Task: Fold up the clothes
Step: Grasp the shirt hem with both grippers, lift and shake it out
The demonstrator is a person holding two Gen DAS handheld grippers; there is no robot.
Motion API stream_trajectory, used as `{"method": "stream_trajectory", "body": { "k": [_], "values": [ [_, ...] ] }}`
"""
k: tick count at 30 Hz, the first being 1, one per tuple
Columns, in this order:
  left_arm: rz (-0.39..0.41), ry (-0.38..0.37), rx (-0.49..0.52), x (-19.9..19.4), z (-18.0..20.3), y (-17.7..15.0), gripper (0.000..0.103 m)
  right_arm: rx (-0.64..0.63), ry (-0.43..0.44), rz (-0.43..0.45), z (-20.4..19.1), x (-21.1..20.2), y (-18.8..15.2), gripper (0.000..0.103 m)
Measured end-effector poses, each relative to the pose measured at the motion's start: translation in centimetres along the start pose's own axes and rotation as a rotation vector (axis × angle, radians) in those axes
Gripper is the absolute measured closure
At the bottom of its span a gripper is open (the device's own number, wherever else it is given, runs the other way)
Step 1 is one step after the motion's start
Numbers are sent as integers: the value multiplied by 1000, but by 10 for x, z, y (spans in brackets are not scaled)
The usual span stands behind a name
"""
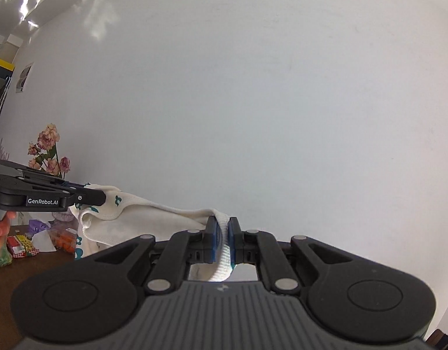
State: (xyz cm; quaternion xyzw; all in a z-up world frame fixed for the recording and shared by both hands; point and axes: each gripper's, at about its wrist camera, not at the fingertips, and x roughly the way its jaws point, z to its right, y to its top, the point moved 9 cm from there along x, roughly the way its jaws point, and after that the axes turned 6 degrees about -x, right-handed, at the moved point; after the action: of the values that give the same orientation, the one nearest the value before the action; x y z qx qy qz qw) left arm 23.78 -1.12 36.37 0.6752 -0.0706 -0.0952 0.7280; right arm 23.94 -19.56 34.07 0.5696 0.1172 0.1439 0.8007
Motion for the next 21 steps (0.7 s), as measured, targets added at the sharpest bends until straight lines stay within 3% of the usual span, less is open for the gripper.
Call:
{"method": "stream_trajectory", "body": {
  "k": [6,12,14,17,21],
  "values": [
    [89,-29,29,-40,10,40,97,-29,-24,40,6,-3,38,96],
    [39,-8,14,-16,14,49,97,-58,-48,81,13,-7,76,96],
    [-19,8,0,19,8,39,97,-61,-54,70,15,3,82,96],
    [-138,45,-45,87,-10,6,97,-29,-48,-43,22,65,58,95],
    [-364,102,-130,196,-44,-77,96,39,-24,-275,30,180,-23,95]
  ]
}}
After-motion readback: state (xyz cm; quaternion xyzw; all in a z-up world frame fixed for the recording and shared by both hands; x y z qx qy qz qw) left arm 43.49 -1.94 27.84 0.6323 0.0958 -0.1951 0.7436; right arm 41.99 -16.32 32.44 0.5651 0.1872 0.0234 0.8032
